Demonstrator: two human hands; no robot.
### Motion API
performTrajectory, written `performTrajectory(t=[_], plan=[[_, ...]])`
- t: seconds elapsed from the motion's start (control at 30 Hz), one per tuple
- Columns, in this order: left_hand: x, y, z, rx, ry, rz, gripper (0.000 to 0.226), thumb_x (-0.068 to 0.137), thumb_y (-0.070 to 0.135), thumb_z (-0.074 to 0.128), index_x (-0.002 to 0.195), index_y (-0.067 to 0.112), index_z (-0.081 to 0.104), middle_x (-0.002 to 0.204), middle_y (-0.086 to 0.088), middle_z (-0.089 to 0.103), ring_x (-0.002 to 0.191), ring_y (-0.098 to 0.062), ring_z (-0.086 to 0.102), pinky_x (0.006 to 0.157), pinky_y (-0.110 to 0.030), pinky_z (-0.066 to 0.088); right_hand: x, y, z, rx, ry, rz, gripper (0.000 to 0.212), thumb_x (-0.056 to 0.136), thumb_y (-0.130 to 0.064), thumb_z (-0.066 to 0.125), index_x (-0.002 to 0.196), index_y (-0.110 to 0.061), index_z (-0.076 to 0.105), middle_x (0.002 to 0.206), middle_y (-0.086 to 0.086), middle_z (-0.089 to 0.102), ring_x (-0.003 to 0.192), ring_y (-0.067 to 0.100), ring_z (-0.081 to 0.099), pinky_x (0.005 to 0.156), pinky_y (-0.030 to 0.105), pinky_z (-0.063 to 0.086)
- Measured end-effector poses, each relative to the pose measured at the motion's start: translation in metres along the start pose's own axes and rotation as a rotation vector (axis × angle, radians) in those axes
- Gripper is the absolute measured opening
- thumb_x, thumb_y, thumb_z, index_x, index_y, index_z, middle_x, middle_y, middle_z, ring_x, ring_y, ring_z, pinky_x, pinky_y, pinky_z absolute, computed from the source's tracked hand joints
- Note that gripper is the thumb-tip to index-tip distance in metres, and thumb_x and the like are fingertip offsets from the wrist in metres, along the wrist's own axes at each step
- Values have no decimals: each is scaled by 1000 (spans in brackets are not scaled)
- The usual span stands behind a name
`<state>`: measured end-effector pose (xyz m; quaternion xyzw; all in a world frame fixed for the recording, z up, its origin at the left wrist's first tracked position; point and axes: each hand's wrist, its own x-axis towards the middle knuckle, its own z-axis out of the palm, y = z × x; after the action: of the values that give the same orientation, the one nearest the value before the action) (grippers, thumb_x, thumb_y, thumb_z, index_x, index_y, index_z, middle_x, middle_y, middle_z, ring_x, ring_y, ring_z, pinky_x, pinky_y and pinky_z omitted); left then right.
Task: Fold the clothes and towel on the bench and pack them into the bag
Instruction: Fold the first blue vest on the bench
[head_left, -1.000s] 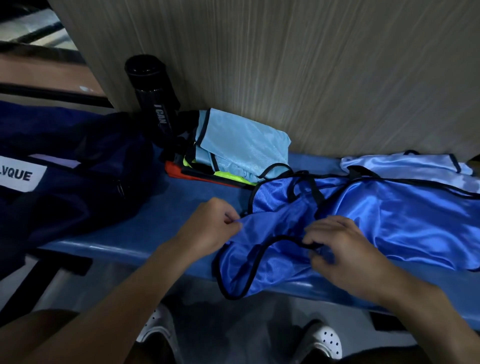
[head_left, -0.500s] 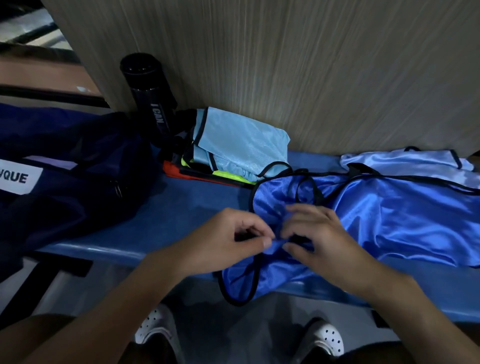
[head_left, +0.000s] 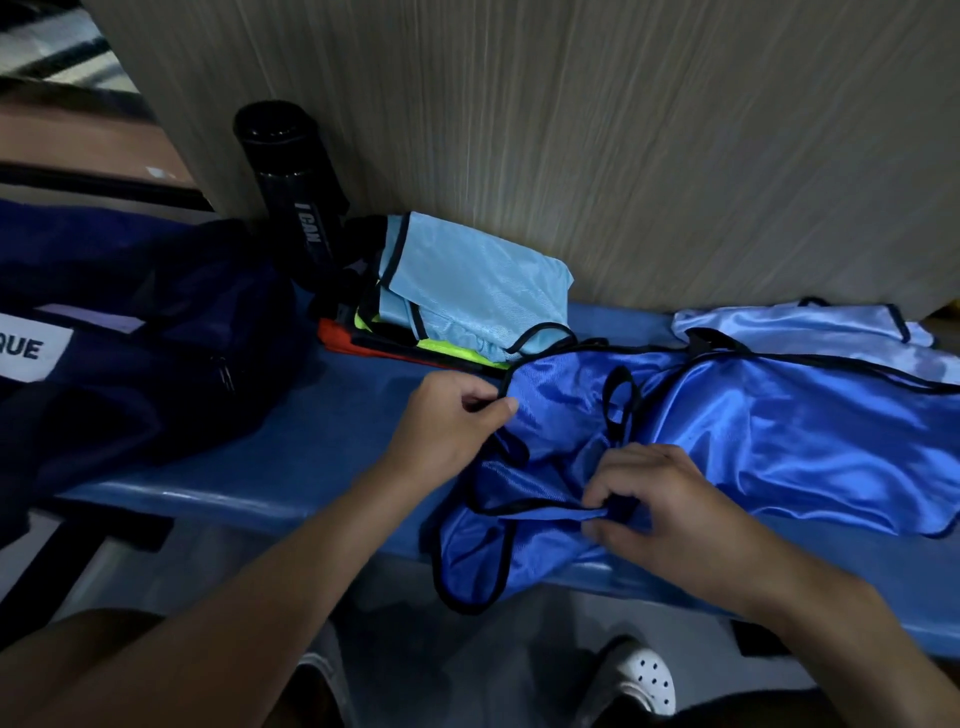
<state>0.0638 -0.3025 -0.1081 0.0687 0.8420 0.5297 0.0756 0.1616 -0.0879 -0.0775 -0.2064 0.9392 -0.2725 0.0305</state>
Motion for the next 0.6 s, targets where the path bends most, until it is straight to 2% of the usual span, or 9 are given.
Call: performTrajectory(t=[0.07,0.13,0.17,0.23,0.3,0.4,0.47,0.53,0.6], plan=[[0,8,-1,-45,45,75,10,87,19,76,78,16,73,75,3,72,70,-4,65,68,-21,51,0,0,-3,37,4,-7,20,78,-26,75,78,-32,56,77,-20,53,73,1,53,77,21,37],[-1,19,-5,-98,77,168,13,89,12,73,78,19,71,73,1,72,70,-7,67,66,-21,53,-2,-1,-7,85,54,12,27,78,-12,75,76,-28,54,74,-14,54,67,6,52,65,17,38],[-2,24,-7,-124,84,213,13,89,10,72,80,19,70,72,2,73,70,-6,68,67,-19,53,-2,-2,-10,105,94,44,29,80,-9,74,78,-28,53,73,-11,55,65,9,52,62,20,40],[-2,33,-12,-161,94,262,16,89,6,71,82,20,68,70,10,71,68,0,67,67,-13,50,-3,-3,-14,138,155,113,28,85,-11,72,80,-30,51,73,-4,55,65,17,52,63,31,44],[-2,39,-16,-182,94,291,23,89,2,70,84,24,65,69,13,69,69,2,65,70,-12,50,-4,-6,-16,161,165,120,27,86,-14,70,80,-32,51,73,-2,54,66,19,52,64,36,44],[0,41,-20,-229,80,350,30,90,-7,64,89,23,61,78,9,65,76,-4,65,76,-18,52,-4,-14,-16,238,130,109,30,85,-13,73,84,-39,57,83,-12,61,78,13,57,70,22,44],[0,39,-23,-195,58,409,32,91,-10,60,86,22,62,74,5,63,65,-16,62,64,-26,51,-1,-17,-18,261,118,125,25,83,-22,76,87,-42,62,89,-20,64,85,8,59,75,16,42],[-1,39,-23,-91,16,471,33,92,-10,57,87,20,70,81,7,66,57,-28,55,53,-33,42,3,-19,-20,280,126,98,8,82,-31,73,80,-33,66,81,-16,63,77,7,60,72,14,40],[-5,42,-22,-92,-71,468,26,94,-7,57,97,13,74,95,9,68,61,-22,58,54,-28,42,7,-19,-20,313,184,84,14,81,-29,72,74,-25,61,74,-13,60,70,7,57,67,14,40]])
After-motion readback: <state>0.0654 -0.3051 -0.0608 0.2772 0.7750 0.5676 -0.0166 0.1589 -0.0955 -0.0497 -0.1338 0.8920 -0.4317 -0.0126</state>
